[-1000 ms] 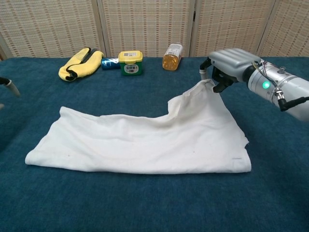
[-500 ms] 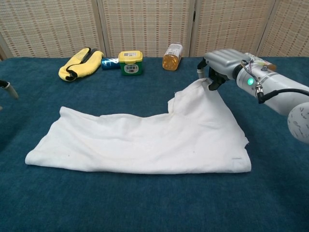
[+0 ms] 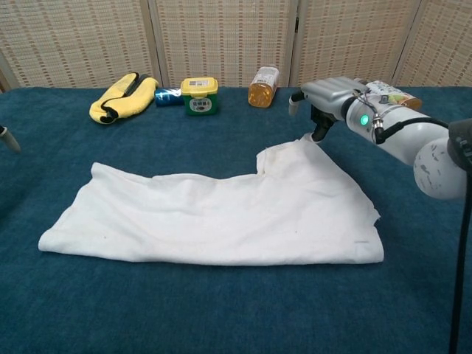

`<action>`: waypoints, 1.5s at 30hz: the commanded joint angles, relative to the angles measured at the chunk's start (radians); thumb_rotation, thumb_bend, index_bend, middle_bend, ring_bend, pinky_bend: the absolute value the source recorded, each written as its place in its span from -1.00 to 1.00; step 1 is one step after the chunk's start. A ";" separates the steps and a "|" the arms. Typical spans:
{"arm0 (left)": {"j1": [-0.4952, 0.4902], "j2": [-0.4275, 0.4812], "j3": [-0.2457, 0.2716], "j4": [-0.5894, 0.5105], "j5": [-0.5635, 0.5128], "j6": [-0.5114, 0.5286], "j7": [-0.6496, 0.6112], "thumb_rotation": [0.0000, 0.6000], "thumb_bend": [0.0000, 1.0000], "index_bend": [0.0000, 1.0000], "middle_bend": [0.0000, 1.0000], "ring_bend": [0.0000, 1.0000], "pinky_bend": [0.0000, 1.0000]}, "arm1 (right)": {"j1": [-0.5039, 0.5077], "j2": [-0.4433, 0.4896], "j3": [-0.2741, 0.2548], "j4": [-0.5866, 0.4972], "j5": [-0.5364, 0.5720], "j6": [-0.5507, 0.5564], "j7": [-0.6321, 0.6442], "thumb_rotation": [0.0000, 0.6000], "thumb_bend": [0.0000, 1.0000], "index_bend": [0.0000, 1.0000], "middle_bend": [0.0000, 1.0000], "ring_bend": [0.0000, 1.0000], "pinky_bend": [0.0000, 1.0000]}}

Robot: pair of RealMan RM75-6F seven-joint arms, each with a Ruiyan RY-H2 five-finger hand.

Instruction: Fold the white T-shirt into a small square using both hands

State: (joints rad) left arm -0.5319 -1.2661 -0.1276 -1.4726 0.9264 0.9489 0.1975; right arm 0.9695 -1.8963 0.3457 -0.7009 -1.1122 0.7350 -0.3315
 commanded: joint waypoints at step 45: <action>0.030 -0.020 0.007 0.042 0.016 -0.017 -0.036 1.00 0.07 -0.37 0.92 0.78 0.98 | -0.028 -0.001 -0.085 -0.027 0.067 0.005 0.073 1.00 -0.06 0.10 0.91 0.99 1.00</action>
State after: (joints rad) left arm -0.5021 -1.2863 -0.1208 -1.4310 0.9427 0.9317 0.1615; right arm 0.9754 -1.9122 0.2856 -0.6993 -0.9904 0.6942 -0.3152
